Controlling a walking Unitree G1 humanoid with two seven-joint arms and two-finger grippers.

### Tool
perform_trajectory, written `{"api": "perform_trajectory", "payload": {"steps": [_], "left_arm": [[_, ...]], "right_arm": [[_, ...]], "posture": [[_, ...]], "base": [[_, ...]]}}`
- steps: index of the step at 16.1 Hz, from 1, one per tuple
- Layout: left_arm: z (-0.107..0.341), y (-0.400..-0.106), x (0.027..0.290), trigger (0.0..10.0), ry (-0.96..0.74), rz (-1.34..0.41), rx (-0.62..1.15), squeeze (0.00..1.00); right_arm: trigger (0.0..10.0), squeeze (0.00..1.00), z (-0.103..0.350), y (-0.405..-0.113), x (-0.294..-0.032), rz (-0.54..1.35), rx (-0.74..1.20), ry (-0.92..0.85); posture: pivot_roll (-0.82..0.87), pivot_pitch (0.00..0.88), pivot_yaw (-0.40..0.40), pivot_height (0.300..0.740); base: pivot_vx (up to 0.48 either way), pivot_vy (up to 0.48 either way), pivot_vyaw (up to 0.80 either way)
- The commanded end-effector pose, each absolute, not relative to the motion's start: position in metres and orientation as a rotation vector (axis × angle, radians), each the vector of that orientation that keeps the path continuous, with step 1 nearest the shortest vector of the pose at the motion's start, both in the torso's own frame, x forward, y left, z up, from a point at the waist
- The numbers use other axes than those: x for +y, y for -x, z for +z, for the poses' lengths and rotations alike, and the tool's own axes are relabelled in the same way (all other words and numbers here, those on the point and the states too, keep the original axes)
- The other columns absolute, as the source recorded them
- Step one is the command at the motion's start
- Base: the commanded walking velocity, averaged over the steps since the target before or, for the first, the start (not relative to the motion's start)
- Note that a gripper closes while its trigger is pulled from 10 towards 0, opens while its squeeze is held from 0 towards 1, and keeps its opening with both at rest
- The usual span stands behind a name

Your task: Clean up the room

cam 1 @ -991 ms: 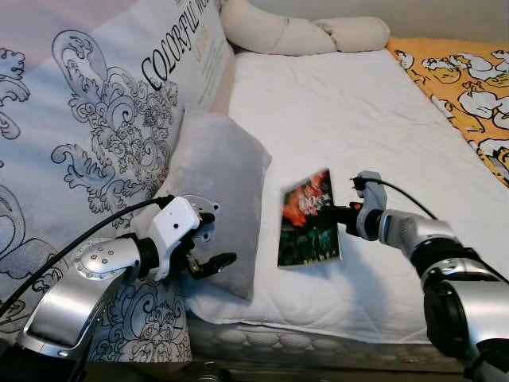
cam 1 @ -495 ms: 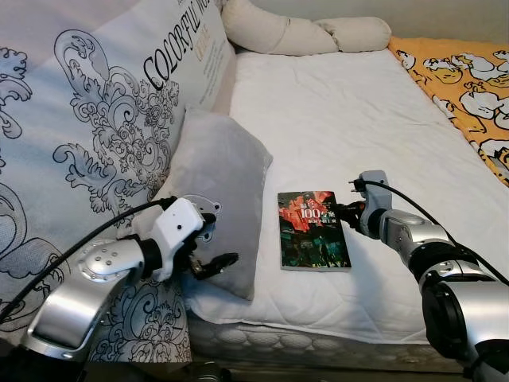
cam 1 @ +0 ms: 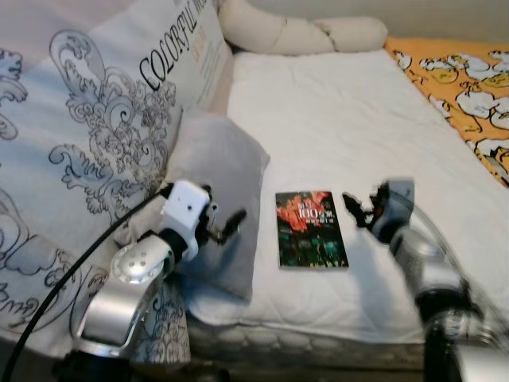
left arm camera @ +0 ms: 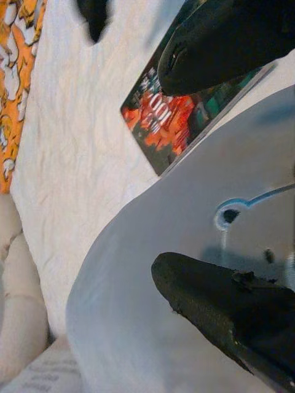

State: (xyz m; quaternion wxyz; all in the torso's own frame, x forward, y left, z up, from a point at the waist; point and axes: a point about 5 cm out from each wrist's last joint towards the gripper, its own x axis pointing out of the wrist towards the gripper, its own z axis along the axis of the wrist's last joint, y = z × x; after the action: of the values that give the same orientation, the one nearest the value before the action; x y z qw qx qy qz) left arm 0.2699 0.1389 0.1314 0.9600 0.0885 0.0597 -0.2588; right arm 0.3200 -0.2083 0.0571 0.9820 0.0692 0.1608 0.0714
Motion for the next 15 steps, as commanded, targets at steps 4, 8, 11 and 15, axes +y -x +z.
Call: {"api": "perform_trajectory", "payload": {"steps": [4,8,11,15], "left_arm": [[0.126,-0.272,0.141,10.0,-0.165,-0.430,0.113,0.00],[0.126,-0.279,0.160,10.0,-0.164,-0.270,0.099,0.00],[0.120,-0.276,0.163,10.0,-0.176,-0.242,0.116,0.00],[0.119,-0.282,0.162,10.0,-0.197,-0.230,0.116,0.00]], "right_arm": [[10.0,1.00,0.076,-0.302,-0.190,0.063,0.144,-0.153],[10.0,1.00,0.091,-0.298,-0.183,0.026,0.067,-0.094],[10.0,1.00,0.094,-0.303,-0.181,-0.004,0.106,-0.069],[10.0,1.00,0.095,-0.302,-0.166,0.035,0.109,-0.082]], "posture": [[-0.06,0.000,0.037,0.740],[-0.07,0.000,0.043,0.740],[-0.06,0.000,0.018,0.740],[-0.06,0.000,0.026,0.740]], "base": [[0.000,-0.311,0.00],[0.000,-0.400,0.00],[0.000,-0.377,0.00],[0.000,-0.354,0.00]]}}
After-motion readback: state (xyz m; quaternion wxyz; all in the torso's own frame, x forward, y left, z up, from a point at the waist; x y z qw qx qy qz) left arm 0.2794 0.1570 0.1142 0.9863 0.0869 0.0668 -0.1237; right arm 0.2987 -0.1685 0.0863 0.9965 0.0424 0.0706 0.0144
